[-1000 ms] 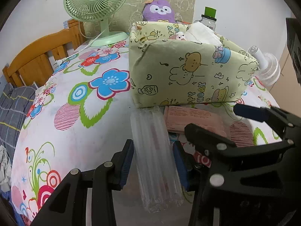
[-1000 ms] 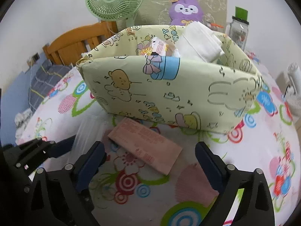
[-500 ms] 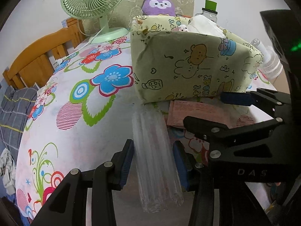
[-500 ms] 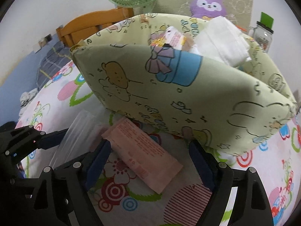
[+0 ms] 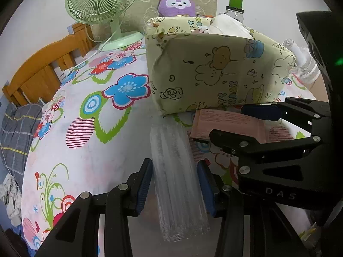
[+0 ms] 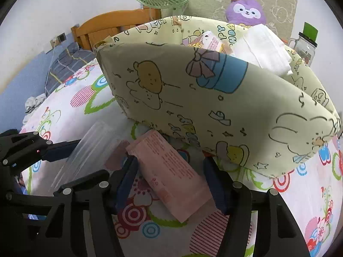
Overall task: Organize soft objects
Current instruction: 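Grasp the pink pack with the right gripper while the left grasps the clear plastic item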
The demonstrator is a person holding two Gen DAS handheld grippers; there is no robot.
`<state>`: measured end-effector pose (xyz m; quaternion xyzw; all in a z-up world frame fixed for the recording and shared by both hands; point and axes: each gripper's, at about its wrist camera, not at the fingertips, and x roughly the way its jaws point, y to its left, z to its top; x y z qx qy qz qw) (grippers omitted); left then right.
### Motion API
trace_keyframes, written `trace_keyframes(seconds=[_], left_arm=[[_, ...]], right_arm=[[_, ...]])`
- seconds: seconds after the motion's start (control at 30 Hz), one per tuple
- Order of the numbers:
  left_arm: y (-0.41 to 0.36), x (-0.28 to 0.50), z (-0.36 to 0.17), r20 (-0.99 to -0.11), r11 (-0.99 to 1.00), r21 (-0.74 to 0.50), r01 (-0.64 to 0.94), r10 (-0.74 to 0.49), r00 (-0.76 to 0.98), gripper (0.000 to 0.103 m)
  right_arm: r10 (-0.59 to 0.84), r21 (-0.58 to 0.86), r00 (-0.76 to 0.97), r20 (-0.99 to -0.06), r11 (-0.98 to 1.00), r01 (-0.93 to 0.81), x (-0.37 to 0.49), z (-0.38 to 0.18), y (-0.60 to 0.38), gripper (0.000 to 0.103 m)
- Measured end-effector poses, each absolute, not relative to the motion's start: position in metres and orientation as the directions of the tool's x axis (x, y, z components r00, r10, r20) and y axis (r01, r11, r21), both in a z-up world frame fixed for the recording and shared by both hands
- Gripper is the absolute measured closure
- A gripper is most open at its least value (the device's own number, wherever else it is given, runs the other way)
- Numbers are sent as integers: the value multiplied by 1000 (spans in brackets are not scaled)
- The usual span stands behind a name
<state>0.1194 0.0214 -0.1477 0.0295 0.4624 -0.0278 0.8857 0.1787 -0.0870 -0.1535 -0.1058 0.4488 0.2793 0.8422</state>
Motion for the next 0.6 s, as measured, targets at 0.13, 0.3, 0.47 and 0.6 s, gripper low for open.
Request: trace_keyframes(seconds=[0.13, 0.3, 0.47, 0.6], left_arm=[[20, 116, -148, -818, 996, 26, 82, -26, 574, 57], [16, 111, -148, -813, 995, 33, 91, -26, 582, 57], [14, 107, -148, -810, 994, 37, 100, -28, 585, 57], [16, 108, -148, -811, 995, 28, 97, -34, 584, 57]], right_arm=[[381, 85, 435, -816, 823, -561, 173, -152, -90, 47], [379, 94, 433, -818, 830, -550, 166, -150, -94, 55], [363, 90, 439, -822, 844, -529, 159, -149, -105, 55], [325, 34, 455, -829, 841, -540, 150, -151, -104, 54]])
